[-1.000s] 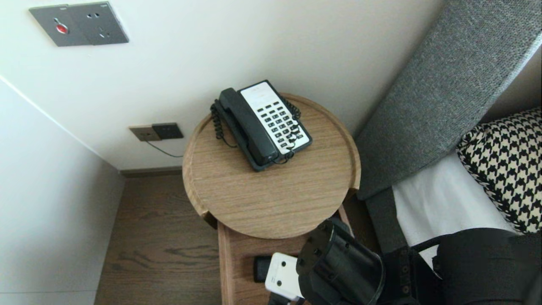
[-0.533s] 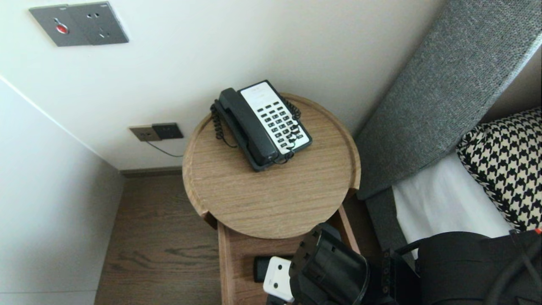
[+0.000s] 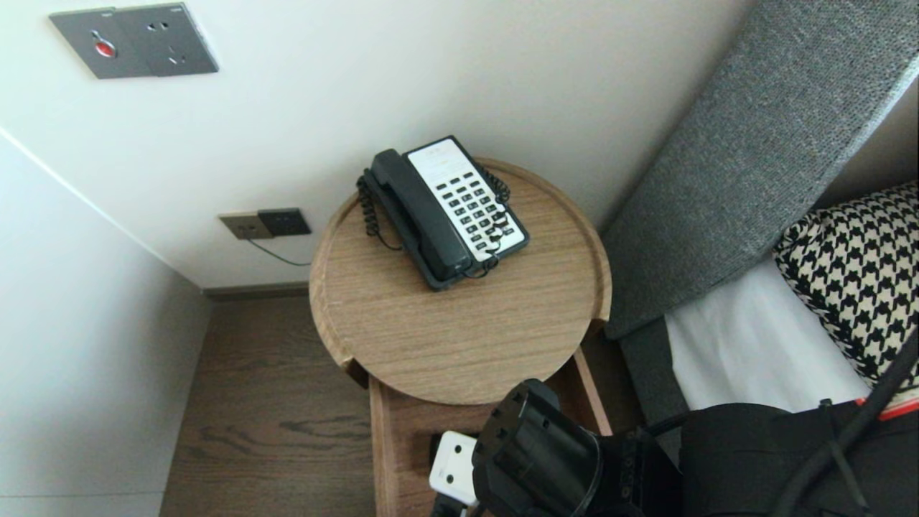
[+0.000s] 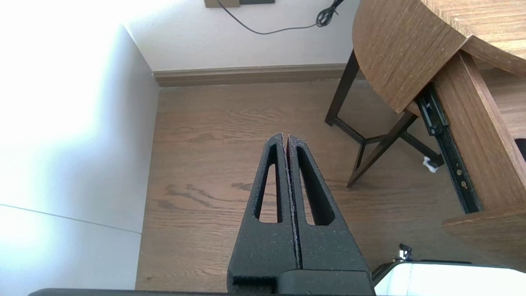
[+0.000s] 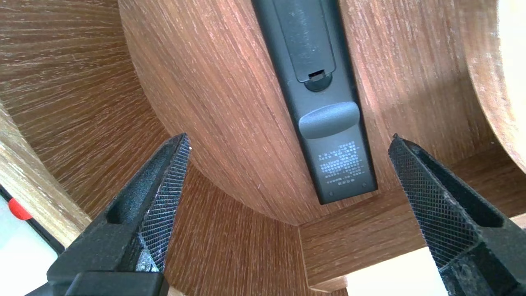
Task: Take the remote control out of the drawer one by one and place them on the table
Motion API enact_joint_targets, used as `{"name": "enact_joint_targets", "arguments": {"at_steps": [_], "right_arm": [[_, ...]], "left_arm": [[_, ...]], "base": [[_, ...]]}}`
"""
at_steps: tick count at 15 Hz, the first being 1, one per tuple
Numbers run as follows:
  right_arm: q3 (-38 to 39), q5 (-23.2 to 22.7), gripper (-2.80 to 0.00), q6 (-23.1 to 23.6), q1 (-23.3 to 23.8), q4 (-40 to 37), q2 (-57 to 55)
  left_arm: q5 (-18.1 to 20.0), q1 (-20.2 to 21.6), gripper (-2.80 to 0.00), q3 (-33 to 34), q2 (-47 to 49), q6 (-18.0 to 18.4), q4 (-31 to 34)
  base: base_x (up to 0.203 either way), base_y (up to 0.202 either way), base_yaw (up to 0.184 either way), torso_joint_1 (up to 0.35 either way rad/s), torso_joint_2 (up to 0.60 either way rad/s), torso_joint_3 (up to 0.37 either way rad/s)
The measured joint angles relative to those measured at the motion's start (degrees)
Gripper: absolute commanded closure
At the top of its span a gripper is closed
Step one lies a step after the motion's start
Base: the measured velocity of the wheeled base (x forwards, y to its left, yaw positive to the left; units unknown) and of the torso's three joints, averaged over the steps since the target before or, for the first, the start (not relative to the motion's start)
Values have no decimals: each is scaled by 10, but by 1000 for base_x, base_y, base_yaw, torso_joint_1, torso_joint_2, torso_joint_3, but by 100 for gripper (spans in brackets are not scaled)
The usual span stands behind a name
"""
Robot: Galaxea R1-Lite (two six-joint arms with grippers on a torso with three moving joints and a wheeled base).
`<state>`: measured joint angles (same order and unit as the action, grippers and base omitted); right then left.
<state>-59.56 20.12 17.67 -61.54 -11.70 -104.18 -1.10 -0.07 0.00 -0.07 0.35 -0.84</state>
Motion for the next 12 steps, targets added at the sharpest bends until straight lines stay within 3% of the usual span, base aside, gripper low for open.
{"name": "enact_joint_targets", "arguments": {"at_steps": [12], "right_arm": [[6, -28, -280, -3, 9, 31, -31]], "left_arm": [[0, 0, 0, 0, 0, 0, 0]], "base": [[0, 0, 0, 0, 0, 0]]}}
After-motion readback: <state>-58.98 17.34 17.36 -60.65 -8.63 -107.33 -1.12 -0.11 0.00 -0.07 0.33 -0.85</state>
